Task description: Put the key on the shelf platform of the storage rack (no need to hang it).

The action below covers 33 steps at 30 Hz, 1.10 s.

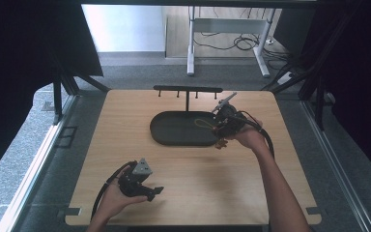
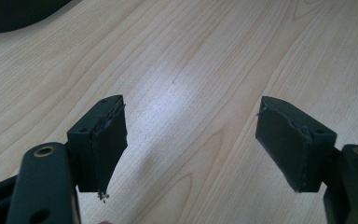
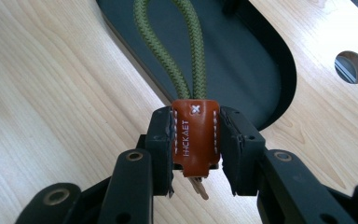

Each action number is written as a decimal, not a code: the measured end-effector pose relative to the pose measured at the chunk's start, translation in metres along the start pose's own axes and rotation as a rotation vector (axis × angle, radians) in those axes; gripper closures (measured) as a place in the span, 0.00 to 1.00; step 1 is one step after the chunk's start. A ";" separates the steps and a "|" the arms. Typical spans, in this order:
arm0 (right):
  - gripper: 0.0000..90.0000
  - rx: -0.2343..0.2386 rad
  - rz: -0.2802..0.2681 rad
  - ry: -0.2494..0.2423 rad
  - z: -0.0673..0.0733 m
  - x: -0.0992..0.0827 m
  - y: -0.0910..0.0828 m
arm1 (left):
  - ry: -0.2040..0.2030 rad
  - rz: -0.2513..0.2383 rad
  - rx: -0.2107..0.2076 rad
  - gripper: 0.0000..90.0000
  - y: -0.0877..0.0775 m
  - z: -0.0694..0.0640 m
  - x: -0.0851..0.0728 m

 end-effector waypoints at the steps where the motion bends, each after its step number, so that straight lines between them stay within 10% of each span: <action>1: 0.74 0.000 0.000 -0.002 -0.001 0.001 0.000 | -0.001 0.000 0.000 0.28 0.000 0.000 0.000; 33: 0.74 -0.026 0.023 0.020 -0.028 0.015 0.008 | 0.005 0.006 -0.002 0.28 0.002 -0.001 0.000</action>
Point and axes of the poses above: each handheld gripper's, and its own axes: y roughly forward along the jaws, x roughly out of its top, z roughly to its left, the point moved 8 cm from there along y, roughly forward along the jaws
